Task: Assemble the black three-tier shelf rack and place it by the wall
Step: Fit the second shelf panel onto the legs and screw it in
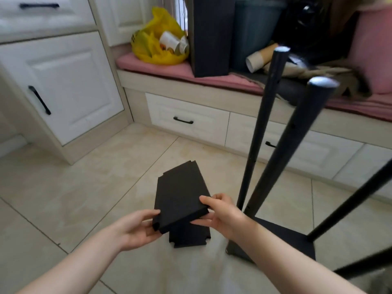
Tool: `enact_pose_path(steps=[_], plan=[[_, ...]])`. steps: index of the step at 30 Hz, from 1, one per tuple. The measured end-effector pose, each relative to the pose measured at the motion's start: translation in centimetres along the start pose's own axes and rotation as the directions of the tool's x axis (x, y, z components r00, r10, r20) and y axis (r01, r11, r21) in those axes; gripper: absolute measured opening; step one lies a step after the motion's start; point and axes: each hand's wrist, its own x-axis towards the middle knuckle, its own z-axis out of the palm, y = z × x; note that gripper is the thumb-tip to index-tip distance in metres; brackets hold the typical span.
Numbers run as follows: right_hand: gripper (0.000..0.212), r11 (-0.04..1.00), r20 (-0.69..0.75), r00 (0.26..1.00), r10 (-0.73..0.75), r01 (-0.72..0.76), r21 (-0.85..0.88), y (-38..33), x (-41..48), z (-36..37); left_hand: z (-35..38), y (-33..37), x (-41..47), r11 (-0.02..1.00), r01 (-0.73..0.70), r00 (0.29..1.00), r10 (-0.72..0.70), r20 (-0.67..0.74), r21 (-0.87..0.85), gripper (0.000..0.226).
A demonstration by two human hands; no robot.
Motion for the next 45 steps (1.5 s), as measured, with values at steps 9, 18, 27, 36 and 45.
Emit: enact_pose_path(steps=[9,18,27,36,45], plan=[[0.034,0.909,0.194,0.958,-0.212,0.266,-0.322,-7.1,-13.8,1.1,2.5,4.7,-9.8,0.96,-0.277,0.955,0.271,0.119,0.045,0.022],[0.023,0.726,0.16,0.844,-0.512,0.525,-0.444,-13.5,-25.9,-3.7,5.5,7.6,-18.3,0.858,-0.514,0.821,0.482,0.305,0.026,0.039],[0.024,0.669,0.066,0.773,-0.631,0.585,-0.459,-15.1,-31.5,-11.1,10.3,5.8,-21.9,0.789,-0.593,0.765,0.492,0.417,0.158,0.033],[0.064,0.84,-0.011,0.84,-0.542,0.541,-0.032,-13.4,-33.3,-14.7,12.8,4.4,-24.1,0.732,-0.678,0.693,0.602,0.396,0.072,0.047],[0.017,0.64,-0.044,0.669,-0.742,0.687,-0.345,-14.9,-35.9,-14.2,17.9,4.0,-27.7,0.681,-0.729,0.657,0.664,0.358,0.075,0.035]])
